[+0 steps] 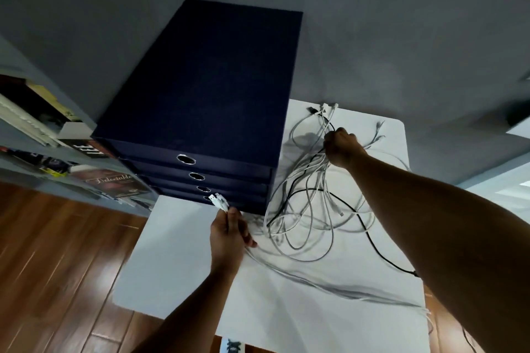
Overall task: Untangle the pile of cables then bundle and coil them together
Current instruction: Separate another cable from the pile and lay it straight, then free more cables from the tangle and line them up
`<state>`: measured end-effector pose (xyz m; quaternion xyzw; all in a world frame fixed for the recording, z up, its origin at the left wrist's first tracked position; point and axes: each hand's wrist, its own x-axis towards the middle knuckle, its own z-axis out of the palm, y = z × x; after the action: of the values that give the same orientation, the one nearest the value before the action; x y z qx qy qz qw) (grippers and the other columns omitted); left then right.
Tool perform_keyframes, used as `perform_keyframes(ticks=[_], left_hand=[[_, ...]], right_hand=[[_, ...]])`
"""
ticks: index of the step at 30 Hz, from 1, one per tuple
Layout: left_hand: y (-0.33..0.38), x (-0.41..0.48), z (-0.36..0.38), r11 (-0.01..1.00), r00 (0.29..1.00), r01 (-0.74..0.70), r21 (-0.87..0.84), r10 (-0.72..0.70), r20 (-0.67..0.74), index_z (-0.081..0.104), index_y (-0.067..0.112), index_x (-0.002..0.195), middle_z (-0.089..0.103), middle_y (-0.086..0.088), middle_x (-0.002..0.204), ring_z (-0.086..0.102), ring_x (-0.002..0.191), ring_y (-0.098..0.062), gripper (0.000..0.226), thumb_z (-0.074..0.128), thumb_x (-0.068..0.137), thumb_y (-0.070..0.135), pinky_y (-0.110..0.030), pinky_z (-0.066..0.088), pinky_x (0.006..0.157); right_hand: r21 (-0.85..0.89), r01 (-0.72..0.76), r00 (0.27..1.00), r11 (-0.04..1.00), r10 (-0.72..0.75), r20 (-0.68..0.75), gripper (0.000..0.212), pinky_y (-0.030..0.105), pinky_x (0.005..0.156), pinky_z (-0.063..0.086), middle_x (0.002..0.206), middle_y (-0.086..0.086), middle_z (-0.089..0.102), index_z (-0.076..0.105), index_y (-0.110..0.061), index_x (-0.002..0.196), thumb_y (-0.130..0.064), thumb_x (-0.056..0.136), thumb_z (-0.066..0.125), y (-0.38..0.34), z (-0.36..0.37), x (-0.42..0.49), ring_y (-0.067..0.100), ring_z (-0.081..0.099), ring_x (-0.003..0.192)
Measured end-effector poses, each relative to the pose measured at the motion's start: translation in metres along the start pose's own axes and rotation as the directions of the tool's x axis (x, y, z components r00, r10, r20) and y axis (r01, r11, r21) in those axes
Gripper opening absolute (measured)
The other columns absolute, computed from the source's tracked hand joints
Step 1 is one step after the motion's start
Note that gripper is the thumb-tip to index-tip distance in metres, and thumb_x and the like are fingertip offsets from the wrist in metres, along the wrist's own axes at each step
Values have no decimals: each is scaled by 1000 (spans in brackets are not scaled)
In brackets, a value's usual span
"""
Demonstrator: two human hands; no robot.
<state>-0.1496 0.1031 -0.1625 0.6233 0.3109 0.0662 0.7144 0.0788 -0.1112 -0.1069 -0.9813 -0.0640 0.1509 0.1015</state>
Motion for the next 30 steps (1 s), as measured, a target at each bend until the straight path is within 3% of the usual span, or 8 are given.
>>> perform_keyframes(ticks=[2,5,14,22,30], left_hand=[[0,1,0,1000,1000,15,-9,-15,0,43,5,81,41,-10,56,42,43,-22,33,36,109,21,-33,48,42],[1,2,1,999,1000,31,-14,-31,-2,43,6,81,42,-6,54,41,43,-22,32,37,109,21,-33,47,42],[0,1,0,999,999,35,1,-35,-4,45,6,81,43,-6,55,43,43,-21,33,38,109,22,-36,50,44],[4,-1,-1,999,1000,30,10,-30,8,46,5,82,45,-5,55,44,44,-22,33,37,109,22,-35,50,44],[4,-2,-1,1000,1000,27,7,-27,4,47,5,83,45,-7,56,44,45,-21,33,38,109,23,-33,49,44]], right_hand=[[54,-66,998,996,67,-18,28,42,100,44,125,22,55,60,-1,116,-9,91,50,0,7,11,41,49,121],[150,-161,982,975,174,-77,22,40,89,47,118,26,61,61,2,108,-10,89,57,-1,11,20,41,57,113],[249,-310,921,918,355,-161,22,42,87,50,114,22,65,62,-1,109,-7,89,54,-6,19,35,38,63,106],[269,-351,904,897,399,-151,24,41,86,51,112,20,66,63,-3,106,-13,85,67,-6,21,27,38,64,104],[313,-396,877,863,456,-150,27,42,92,49,119,19,64,61,-4,115,-8,89,54,-11,23,29,37,62,110]])
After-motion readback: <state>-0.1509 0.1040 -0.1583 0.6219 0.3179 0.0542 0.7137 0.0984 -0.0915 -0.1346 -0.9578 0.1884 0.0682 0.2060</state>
